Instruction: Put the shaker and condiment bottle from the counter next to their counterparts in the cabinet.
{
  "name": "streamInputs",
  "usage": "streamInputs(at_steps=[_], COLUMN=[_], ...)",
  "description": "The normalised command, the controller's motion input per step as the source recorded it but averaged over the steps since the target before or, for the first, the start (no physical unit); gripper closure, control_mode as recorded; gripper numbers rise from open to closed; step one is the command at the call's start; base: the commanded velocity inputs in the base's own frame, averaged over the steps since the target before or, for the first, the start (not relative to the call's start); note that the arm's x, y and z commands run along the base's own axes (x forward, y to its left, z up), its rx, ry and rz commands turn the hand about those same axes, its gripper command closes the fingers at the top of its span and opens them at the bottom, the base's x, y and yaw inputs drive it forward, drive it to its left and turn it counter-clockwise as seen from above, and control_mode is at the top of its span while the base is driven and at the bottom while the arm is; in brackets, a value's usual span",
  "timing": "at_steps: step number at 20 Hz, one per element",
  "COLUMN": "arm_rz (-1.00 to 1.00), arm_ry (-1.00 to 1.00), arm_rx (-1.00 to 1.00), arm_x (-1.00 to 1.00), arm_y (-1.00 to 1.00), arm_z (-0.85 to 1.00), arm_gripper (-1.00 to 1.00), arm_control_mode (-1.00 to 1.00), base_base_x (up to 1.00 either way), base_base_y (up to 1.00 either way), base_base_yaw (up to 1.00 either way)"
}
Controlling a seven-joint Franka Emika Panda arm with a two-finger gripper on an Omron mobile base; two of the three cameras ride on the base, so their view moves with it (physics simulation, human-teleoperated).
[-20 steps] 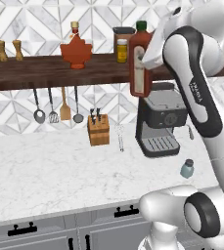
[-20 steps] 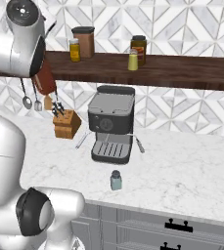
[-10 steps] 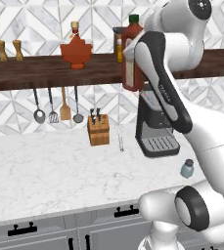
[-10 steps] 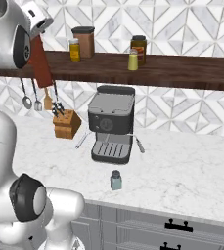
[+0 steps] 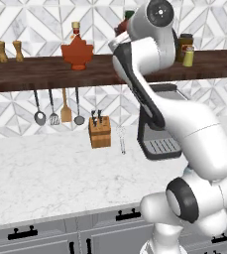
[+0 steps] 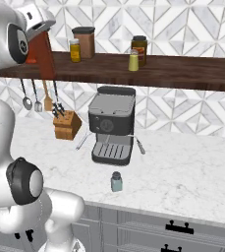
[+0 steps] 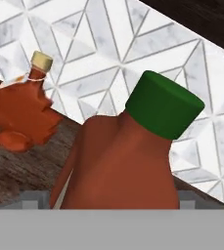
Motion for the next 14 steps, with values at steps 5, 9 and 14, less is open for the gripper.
streamInputs(at_steps=[5, 9, 14], arm_rz=[-0.24, -0.23, -0.21], arm_ry=[-0.09, -0.08, -0.07], arm_rx=[0.08, 0.09, 0.08], arm_x=[0.55, 0.59, 0.57], arm_y=[0.1, 0.13, 0.19], arm_z=[0.04, 0.0, 0.0], arm_gripper=[1.0, 1.0, 1.0], arm_control_mode=[-1.0, -1.0, -1.0], base_base_x=[0.0, 0.0, 0.0], base_base_y=[0.0, 0.0, 0.0], base_base_yaw=[0.0, 0.0, 0.0])
